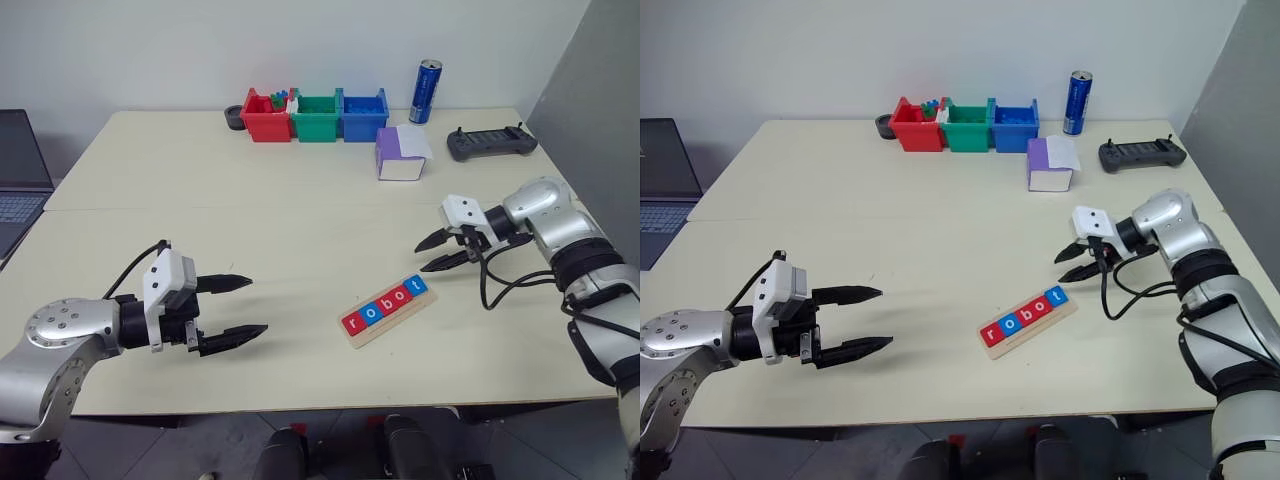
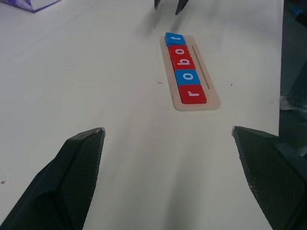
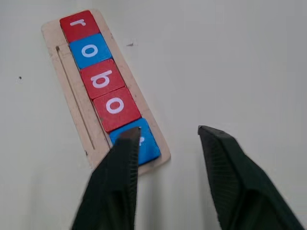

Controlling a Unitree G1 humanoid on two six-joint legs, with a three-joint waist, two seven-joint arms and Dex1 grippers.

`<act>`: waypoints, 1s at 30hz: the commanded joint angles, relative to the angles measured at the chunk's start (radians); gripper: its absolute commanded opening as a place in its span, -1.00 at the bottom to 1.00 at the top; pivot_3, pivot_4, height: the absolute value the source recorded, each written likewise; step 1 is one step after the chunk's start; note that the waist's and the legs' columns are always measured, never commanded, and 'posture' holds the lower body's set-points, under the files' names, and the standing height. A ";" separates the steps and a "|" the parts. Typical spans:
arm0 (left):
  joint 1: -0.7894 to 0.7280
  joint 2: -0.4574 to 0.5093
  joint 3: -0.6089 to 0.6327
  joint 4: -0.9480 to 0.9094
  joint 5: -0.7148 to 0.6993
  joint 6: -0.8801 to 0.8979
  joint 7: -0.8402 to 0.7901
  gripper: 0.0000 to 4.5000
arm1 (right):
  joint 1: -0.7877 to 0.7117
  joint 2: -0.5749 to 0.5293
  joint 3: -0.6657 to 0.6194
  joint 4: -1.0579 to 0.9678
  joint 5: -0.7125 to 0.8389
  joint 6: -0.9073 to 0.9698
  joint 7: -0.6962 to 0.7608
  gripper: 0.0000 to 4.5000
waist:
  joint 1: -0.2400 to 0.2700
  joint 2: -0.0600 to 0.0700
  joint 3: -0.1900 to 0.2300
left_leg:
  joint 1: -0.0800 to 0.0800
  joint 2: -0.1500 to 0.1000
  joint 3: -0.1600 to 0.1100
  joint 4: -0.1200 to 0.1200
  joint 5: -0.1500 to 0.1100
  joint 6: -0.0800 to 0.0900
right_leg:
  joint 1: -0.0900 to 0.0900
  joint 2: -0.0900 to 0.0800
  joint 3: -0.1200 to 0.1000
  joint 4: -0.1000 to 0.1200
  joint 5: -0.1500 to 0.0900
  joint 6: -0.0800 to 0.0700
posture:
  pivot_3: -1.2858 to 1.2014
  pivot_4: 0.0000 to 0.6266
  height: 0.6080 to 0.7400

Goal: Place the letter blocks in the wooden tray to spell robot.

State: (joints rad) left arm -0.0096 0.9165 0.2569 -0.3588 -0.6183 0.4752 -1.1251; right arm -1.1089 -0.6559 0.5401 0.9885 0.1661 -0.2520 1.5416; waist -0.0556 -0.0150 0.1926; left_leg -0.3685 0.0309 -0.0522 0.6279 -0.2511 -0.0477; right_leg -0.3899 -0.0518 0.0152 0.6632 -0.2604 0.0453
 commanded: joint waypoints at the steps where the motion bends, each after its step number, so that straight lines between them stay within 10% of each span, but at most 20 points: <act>1: -0.013 0.007 0.003 -0.008 -0.001 -0.007 -0.007 1.00 | 0.002 0.017 -0.052 0.012 -0.068 -0.036 -0.028 -0.69 | 0.000 0.000 0.000 | 0.000 0.000 0.000 0.000 0.000 0.000 | 0.000 0.000 0.000 0.000 0.000 0.000 | 0.03 -0.52 1.00; 3: -0.013 0.008 0.004 -0.007 0.000 -0.008 -0.009 1.00 | 0.013 0.025 -0.065 0.018 -0.097 -0.051 -0.029 -0.99 | 0.001 0.000 0.000 | 0.000 0.000 0.000 0.000 0.000 0.000 | 0.000 0.000 0.000 0.000 0.000 0.000 | 0.03 -0.52 1.00; 30: -0.003 0.016 0.016 -0.015 -0.004 -0.001 -0.009 1.00 | 0.032 0.072 -0.172 0.067 -0.260 -0.090 -0.015 -0.99 | 0.001 0.000 0.000 | -0.002 0.000 0.000 0.000 0.000 0.000 | -0.001 0.000 0.000 -0.001 0.000 0.000 | 0.03 -0.52 1.00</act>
State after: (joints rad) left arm -0.0067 0.9174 0.2519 -0.3559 -0.6166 0.4766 -1.1284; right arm -1.0710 -0.5690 0.4017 1.0663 -0.0962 -0.3267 1.5042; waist -0.0547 -0.0150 0.1926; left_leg -0.3700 0.0309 -0.0523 0.6279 -0.2511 -0.0478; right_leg -0.3907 -0.0519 0.0148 0.6626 -0.2604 0.0453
